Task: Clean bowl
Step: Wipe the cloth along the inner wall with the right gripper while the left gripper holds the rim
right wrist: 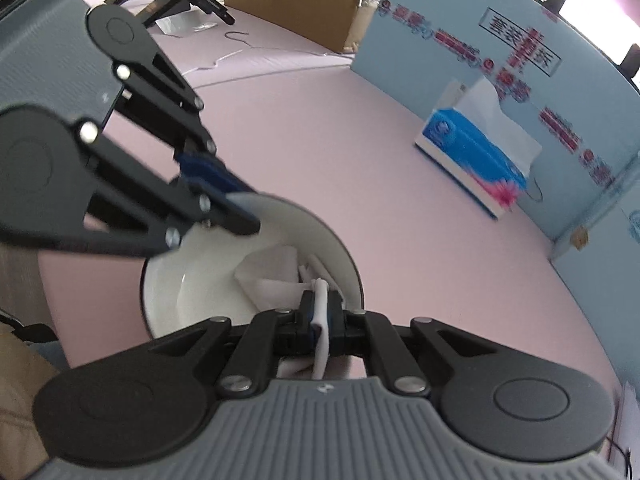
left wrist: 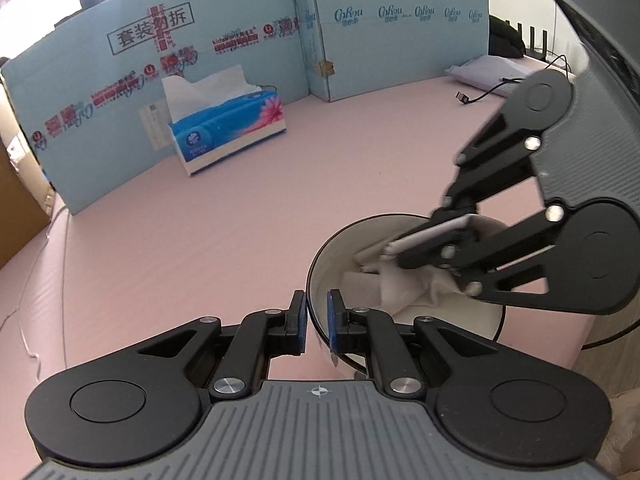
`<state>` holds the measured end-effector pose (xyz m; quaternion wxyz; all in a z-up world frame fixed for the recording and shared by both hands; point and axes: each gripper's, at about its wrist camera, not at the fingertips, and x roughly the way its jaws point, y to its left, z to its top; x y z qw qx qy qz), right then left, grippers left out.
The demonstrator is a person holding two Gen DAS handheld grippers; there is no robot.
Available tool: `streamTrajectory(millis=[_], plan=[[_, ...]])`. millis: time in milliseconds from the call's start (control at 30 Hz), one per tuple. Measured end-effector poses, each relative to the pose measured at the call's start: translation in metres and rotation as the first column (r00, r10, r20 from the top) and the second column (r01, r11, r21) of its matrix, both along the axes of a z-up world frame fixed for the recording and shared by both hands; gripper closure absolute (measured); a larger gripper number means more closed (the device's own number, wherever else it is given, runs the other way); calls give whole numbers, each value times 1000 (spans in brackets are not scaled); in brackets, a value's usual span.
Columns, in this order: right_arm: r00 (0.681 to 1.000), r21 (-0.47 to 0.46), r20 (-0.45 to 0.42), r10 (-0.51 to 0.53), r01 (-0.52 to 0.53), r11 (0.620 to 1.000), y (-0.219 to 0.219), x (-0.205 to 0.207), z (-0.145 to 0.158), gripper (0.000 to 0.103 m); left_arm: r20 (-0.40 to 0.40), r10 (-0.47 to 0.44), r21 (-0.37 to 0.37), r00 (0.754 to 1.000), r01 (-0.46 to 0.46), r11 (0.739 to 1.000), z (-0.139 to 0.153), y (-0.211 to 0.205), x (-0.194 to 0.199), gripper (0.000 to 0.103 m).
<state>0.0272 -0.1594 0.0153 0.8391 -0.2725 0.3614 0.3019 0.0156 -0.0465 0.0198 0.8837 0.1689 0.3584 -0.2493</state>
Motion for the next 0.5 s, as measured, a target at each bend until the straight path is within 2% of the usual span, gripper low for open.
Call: streamTrajectory(millis=[267, 500], plan=[[998, 68, 12, -55, 54, 996, 4, 11, -2, 99, -6, -12, -8, 1000, 12, 1000, -1, 3, -3, 86], [1000, 108, 15, -19, 17, 994, 20, 16, 2, 99, -2, -22, -6, 1000, 22, 1000, 0, 2, -6, 82]])
